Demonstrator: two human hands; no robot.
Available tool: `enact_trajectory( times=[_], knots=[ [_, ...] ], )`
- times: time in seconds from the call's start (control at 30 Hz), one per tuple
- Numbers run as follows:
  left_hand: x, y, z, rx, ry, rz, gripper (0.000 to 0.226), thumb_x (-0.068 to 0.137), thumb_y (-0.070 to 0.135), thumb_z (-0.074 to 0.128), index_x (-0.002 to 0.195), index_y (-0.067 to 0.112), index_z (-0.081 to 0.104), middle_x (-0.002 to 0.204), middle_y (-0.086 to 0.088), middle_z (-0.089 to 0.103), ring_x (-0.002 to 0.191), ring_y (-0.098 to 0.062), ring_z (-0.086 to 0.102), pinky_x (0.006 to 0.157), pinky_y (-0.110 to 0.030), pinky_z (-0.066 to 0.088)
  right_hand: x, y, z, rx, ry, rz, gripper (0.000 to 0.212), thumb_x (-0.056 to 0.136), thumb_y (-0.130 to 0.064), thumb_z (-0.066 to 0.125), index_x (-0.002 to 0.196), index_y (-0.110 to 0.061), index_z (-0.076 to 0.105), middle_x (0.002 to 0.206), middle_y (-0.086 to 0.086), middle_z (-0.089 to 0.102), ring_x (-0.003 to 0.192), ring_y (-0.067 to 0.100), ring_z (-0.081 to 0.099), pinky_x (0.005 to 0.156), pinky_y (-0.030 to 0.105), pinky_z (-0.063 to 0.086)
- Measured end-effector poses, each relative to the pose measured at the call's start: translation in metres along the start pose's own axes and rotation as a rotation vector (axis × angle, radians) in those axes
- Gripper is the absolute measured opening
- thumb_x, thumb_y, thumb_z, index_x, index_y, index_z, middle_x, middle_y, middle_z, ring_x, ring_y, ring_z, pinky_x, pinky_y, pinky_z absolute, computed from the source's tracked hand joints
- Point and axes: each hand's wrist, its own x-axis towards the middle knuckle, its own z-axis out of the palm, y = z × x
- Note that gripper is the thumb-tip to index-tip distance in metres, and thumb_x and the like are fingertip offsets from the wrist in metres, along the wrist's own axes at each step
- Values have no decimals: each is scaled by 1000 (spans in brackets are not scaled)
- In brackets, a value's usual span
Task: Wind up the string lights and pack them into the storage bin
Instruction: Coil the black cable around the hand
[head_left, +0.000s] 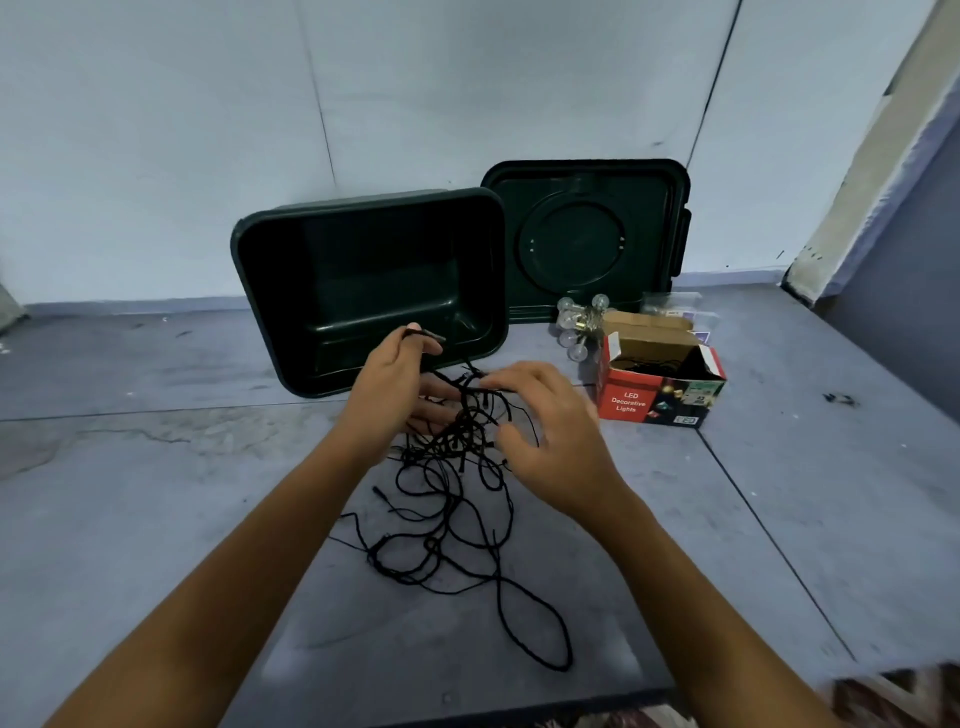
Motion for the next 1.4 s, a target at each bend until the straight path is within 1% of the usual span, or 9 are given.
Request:
enact_trajectory(
  times=[0.1, 0.27, 0.37, 0.5, 0.63, 0.9, 1.1, 1.23, 1.4],
  knots=[
    [-5, -1, 1, 4, -136, 20, 30, 100, 42, 23, 96, 32, 52, 84, -15, 69, 54, -17, 66, 45, -24, 48, 3, 4, 13, -77, -103, 102, 56, 78, -59, 50, 123, -27, 52, 118, -5, 52, 111, 14, 50, 94, 42, 43],
    [-1, -2, 0, 268, -56, 241, 32, 101, 35, 25, 99, 27, 56, 77, -4, 69, 71, -11, 66, 58, -21, 51, 10, 8, 17, 123, -86, 207, 21, 83, -6, 58, 102, -14, 54, 75, -7, 53, 68, 2, 51, 60, 12, 40],
    [14, 6, -13, -22, 137, 90, 29, 100, 22, 33, 82, 12, 53, 74, -5, 66, 71, -17, 64, 67, -28, 53, 9, 19, 2, 138, -72, 248, 19, 85, -1, 54, 97, -17, 54, 65, -6, 49, 56, 1, 45, 51, 11, 37],
    [28, 16, -37, -437, 210, -57, 35, 99, 29, 33, 68, 16, 39, 46, 3, 37, 41, -11, 38, 48, -25, 51, 11, 42, -18, -42, -30, 274, 13, 89, -8, 57, 97, -15, 63, 85, -5, 55, 77, 11, 55, 67, 17, 44],
    [42, 7, -56, -146, 317, 82, 40, 99, 41, 29, 66, 21, 37, 45, 7, 30, 36, -8, 24, 36, -19, 23, 12, 67, -31, -267, -26, 292, 16, 90, -13, 57, 101, -13, 69, 94, 5, 62, 85, 20, 58, 78, 30, 47],
    [62, -20, -78, 129, 533, 99, 33, 95, 35, 25, 69, 24, 42, 66, 1, 43, 59, -16, 39, 65, -35, 34, 13, 70, -36, -478, -65, 409, 23, 92, -23, 54, 102, -11, 71, 93, 21, 68, 88, 37, 62, 71, 34, 46],
    [66, -35, -83, 51, 447, 4, 19, 89, 15, 35, 73, 20, 46, 66, -3, 39, 55, -18, 36, 49, -30, 29, 18, 67, -26, -261, -278, 457, 38, 90, -24, 58, 128, -18, 56, 128, 12, 58, 116, 27, 54, 96, 32, 42],
    [64, -49, -70, 121, 335, -99, 18, 93, 19, 40, 93, 10, 55, 77, -10, 49, 61, -19, 42, 57, -29, 35, 8, 54, -21, -289, -503, 355, 62, 81, -40, 66, 137, -37, 40, 134, 5, 41, 127, 26, 35, 106, 45, 35],
    [54, -58, -51, 442, 224, -62, 52, 95, 14, 34, 145, 8, 25, 118, -18, 50, 81, -28, 53, 67, -32, 43, -6, 38, -7, -304, -358, 210, 29, 88, -32, 60, 116, -30, 61, 118, -1, 51, 114, 17, 46, 98, 35, 41]
  ],
)
